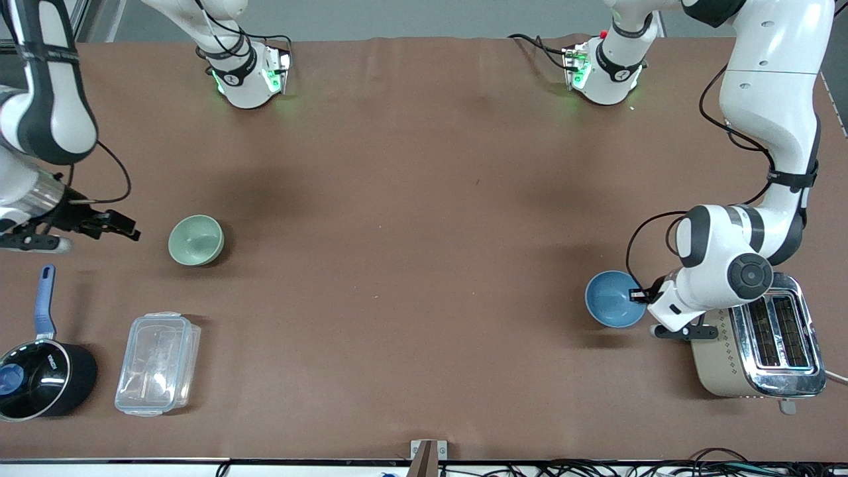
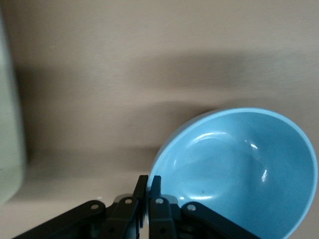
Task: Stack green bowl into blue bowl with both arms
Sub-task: 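Slide the blue bowl to the middle while the right gripper grasps the green bowl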
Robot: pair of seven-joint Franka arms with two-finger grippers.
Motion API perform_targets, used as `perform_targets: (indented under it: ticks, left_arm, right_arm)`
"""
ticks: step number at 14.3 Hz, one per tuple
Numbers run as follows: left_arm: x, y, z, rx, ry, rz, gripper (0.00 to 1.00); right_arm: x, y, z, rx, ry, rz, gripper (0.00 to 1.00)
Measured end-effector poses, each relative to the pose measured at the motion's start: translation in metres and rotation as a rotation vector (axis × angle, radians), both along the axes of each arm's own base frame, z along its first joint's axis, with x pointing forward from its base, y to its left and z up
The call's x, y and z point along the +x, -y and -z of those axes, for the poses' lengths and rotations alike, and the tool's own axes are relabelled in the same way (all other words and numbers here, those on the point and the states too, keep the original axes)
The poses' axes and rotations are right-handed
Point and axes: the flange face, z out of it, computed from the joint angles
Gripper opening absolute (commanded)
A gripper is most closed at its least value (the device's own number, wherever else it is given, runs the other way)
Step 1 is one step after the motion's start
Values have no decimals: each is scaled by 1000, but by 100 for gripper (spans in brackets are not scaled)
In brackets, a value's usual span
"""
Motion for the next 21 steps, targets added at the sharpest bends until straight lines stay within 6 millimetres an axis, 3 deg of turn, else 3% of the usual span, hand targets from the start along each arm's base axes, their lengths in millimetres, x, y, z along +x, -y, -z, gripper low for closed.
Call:
perform_targets:
  ticks: [2, 5, 9, 12, 13, 16, 17, 18, 19, 20, 21]
  left_arm:
    - [-3, 40, -10, -31, -2, -8, 0]
    - [-19, 121, -24, -87, -18, -54, 0]
    - [-67, 255, -30, -107, -52, -121, 0]
    - [-112, 355, -17, -119, -53, -130, 0]
    - [-124, 379, -9, -131, -48, -138, 0]
    - [-146, 416, 19, -170, -32, -152, 1]
    - [-150, 422, 26, -177, -32, -155, 1]
    - [-154, 427, 31, -183, -30, -158, 9]
    - [-154, 430, 31, -187, -26, -159, 39]
    - [-154, 431, 30, -188, -25, -160, 91]
    - [-154, 431, 31, -189, -25, -160, 100]
  right_arm:
    - [-3, 0, 29, 16, -29, 12, 97]
    - [-3, -2, 60, 39, -43, 9, 95]
    - [-10, 11, 111, 125, -38, 14, 91]
    - [-16, 19, 147, 180, -27, 3, 85]
    - [-18, 20, 154, 199, -25, 1, 76]
    - [-22, 23, 161, 229, -13, 1, 18]
    - [-23, 24, 162, 230, -7, -16, 11]
    - [-25, 26, 162, 232, -6, -32, 8]
    - [-27, 27, 163, 239, -12, -42, 5]
    - [-29, 28, 165, 249, -22, -47, 1]
    - [-31, 27, 165, 263, -33, -55, 0]
